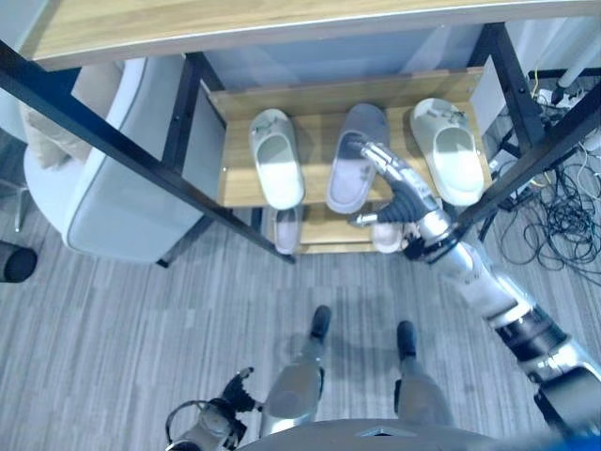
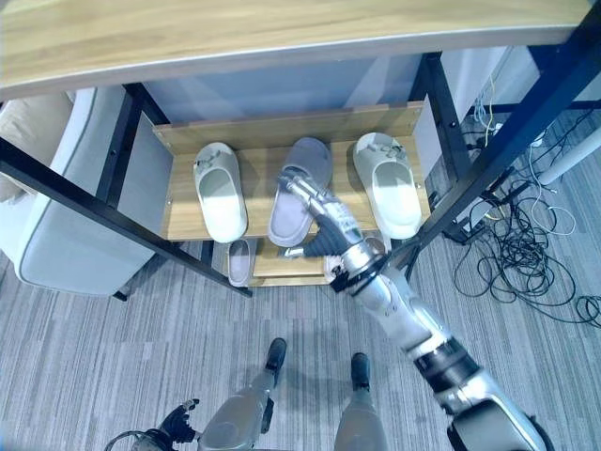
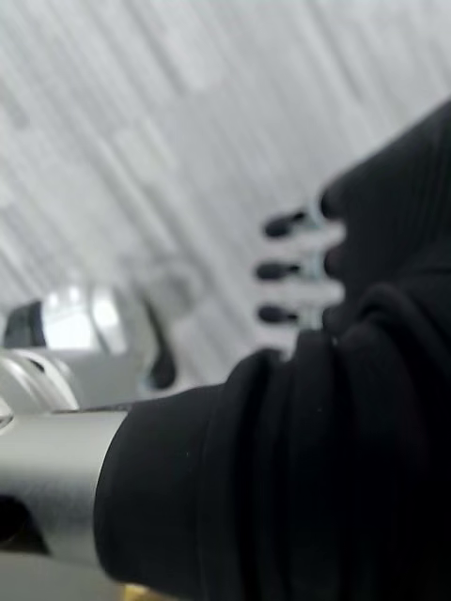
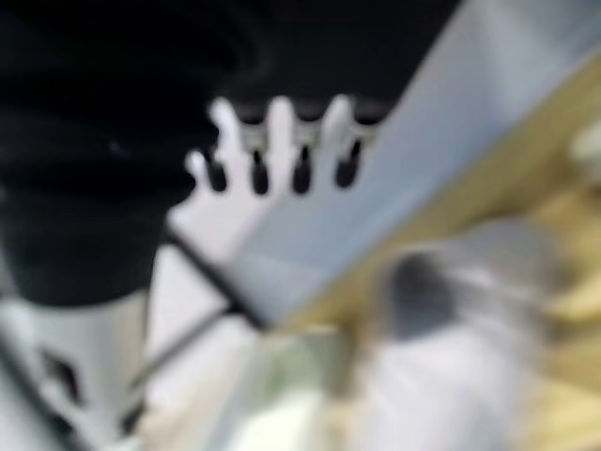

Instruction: Arrange the slippers neatly on the shoe rack.

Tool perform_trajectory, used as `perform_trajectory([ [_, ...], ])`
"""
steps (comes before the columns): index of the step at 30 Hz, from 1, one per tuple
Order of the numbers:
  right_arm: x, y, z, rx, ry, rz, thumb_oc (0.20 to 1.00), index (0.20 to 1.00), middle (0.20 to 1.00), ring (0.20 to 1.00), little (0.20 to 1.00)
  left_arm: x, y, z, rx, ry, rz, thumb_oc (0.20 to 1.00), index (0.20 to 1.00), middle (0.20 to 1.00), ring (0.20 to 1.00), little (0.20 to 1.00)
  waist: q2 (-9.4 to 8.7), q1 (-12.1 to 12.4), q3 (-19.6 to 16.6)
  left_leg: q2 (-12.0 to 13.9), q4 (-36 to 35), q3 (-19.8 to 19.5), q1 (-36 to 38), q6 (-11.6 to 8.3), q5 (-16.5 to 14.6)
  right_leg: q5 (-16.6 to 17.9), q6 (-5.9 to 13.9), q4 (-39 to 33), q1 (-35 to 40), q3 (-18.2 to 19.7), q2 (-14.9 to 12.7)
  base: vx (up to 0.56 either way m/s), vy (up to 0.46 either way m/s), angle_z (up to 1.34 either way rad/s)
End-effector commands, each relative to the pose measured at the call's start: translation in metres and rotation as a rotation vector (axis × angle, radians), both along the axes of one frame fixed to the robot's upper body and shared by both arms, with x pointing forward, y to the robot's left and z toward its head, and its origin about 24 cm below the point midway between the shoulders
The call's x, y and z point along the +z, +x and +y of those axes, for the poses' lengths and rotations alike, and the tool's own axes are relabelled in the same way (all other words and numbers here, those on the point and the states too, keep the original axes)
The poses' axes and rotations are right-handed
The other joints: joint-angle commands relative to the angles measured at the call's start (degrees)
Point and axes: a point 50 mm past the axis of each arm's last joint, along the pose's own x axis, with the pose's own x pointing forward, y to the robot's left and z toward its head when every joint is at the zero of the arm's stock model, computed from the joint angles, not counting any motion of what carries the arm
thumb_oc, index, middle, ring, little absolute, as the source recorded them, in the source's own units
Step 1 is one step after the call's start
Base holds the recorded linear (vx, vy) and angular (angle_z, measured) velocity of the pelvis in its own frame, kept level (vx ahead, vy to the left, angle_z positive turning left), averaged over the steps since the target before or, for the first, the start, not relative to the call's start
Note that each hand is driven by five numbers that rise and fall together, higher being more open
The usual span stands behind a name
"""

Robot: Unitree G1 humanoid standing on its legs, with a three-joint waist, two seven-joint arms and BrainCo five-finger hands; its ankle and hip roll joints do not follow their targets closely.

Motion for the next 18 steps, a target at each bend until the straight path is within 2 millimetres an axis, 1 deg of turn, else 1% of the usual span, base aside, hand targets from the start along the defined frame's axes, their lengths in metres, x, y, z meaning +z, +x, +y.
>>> perform_trajectory([
  [1, 0.04, -0.002, 0.004, -0.006, 0.024, -0.219, 1.0, 1.0, 1.0, 1.0, 1.0, 0.011, 0.044, -0.036, -0.018, -0.069, -0.14, 1.0, 1.0, 1.0, 1.0, 1.0, -0.11, 1.3, 1.1, -3.4, 5.4, -3.0, -5.4, 4.54, -6.4, -9.6, -0.79, 8.1, -3.1, 2.8, -1.0, -0.07, 0.025, 0.02],
  [2, 0.042, 0.006, 0.001, -0.043, 0.018, -0.235, 1.0, 1.0, 1.0, 1.0, 1.0, 0.013, 0.049, -0.037, -0.024, -0.071, -0.161, 1.0, 1.0, 1.0, 1.0, 1.0, 0.08, 1.5, 1.5, -3.9, 6.5, -3.7, -6.6, 4.51, -6.5, -9.5, -0.97, 8.5, -3.9, 3.2, -0.8, -0.05, 0.034, 0.04],
  [3, 0.046, 0.009, 0.0, -0.059, 0.03, -0.253, 1.0, 1.0, 1.0, 1.0, 1.0, 0.015, 0.052, -0.039, -0.03, -0.076, -0.174, 1.0, 1.0, 1.0, 1.0, 1.0, 0.2, 1.8, 1.5, -4.0, 7.0, -3.9, -7.3, 4.47, -6.6, -9.5, -1.12, 8.8, -4.3, 3.3, -0.7, -0.04, 0.002, 0.06],
  [4, 0.049, 0.013, -0.004, -0.087, 0.031, -0.266, 1.0, 1.0, 1.0, 1.0, 1.0, 0.016, 0.055, -0.04, -0.049, -0.072, -0.184, 1.0, 1.0, 1.0, 1.0, 1.0, 0.14, 2.3, 1.3, -4.2, 7.3, -4.2, -8.0, 4.44, -6.7, -9.5, -1.2, 8.8, -4.7, 3.2, -0.6, -0.01, -0.01, 0.14],
  [5, 0.053, 0.021, -0.011, -0.131, 0.067, -0.271, 1.0, 1.0, 1.0, 1.0, 1.0, 0.02, 0.06, -0.04, -0.078, -0.06, -0.208, 1.0, 1.0, 1.0, 1.0, 1.0, 0.25, 3.0, 1.2, -4.4, 7.6, -4.7, -8.9, 4.47, -6.6, -9.5, -1.25, 8.8, -5.1, 3.1, -0.6, 0.0, -0.014, 0.11],
  [6, 0.053, 0.021, -0.011, -0.132, 0.068, -0.271, 1.0, 1.0, 1.0, 1.0, 1.0, 0.02, 0.061, -0.04, -0.079, -0.06, -0.209, 1.0, 1.0, 1.0, 1.0, 1.0, 0.24, 3.1, 1.2, -4.4, 7.6, -4.7, -9.0, 4.47, -6.6, -9.5, -1.26, 8.8, -5.2, 3.1, -0.6, 0.01, 0.003, 0.1],
  [10, 0.066, 0.024, -0.023, -0.19, 0.11, -0.334, 1.0, 1.0, 1.0, 1.0, 1.0, 0.023, 0.066, -0.037, -0.112, -0.036, -0.235, 1.0, 1.0, 1.0, 1.0, 1.0, 0.39, 4.1, 1.1, -4.4, 7.7, -5.3, -9.9, 4.5, -6.6, -9.4, -1.27, 8.4, -5.8, 3.1, -0.6, 0.01, 0.003, 0.0],
  [12, 0.07, 0.023, -0.029, -0.214, 0.123, -0.371, 1.0, 1.0, 1.0, 1.0, 1.0, 0.023, 0.063, -0.037, -0.133, -0.025, -0.231, 1.0, 1.0, 1.0, 1.0, 1.0, 0.4, 4.5, 1.1, -4.5, 7.8, -5.4, -10.2, 4.5, -6.7, -9.2, -1.25, 8.1, -6.0, 3.1, -0.7, 0.04, 0.013, 0.06],
  [13, 0.073, 0.022, -0.036, -0.244, 0.145, -0.388, 1.0, 1.0, 1.0, 1.0, 1.0, 0.023, 0.063, -0.037, -0.148, -0.019, -0.232, 1.0, 1.0, 1.0, 1.0, 1.0, 0.42, 4.7, 1.2, -4.6, 8.0, -5.6, -10.6, 4.48, -6.7, -9.1, -1.18, 7.8, -6.0, 3.1, -0.9, 0.02, 0.003, 0.11],
  [14, 0.072, 0.022, -0.036, -0.245, 0.145, -0.388, 1.0, 1.0, 1.0, 1.0, 1.0, 0.023, 0.063, -0.037, -0.149, -0.018, -0.232, 1.0, 1.0, 1.0, 1.0, 1.0, 0.4, 4.8, 1.1, -4.6, 8.0, -5.6, -10.7, 4.48, -6.7, -9.1, -1.18, 7.8, -6.1, 3.1, -0.9, 0.02, 0.004, 0.14],
  [16, 0.074, 0.024, -0.045, -0.284, 0.206, -0.393, 1.0, 1.0, 1.0, 1.0, 1.0, 0.021, 0.059, -0.037, -0.173, -0.008, -0.223, 1.0, 1.0, 1.0, 1.0, 1.0, 0.59, 5.1, 1.3, -4.7, 8.4, -5.6, -11.4, 4.47, -6.9, -8.9, -1.03, 7.4, -6.5, 3.1, -1.2, 0.02, 0.022, 0.14],
  [18, 0.075, 0.025, -0.049, -0.302, 0.235, -0.39, 1.0, 1.0, 1.0, 1.0, 1.0, 0.02, 0.058, -0.037, -0.179, -0.001, -0.214, 1.0, 1.0, 1.0, 1.0, 1.0, 0.66, 5.3, 1.6, -4.7, 8.6, -5.7, -11.9, 4.48, -6.9, -8.8, -0.98, 7.3, -6.8, 3.1, -1.4, 0.01, 0.016, 0.03],
])
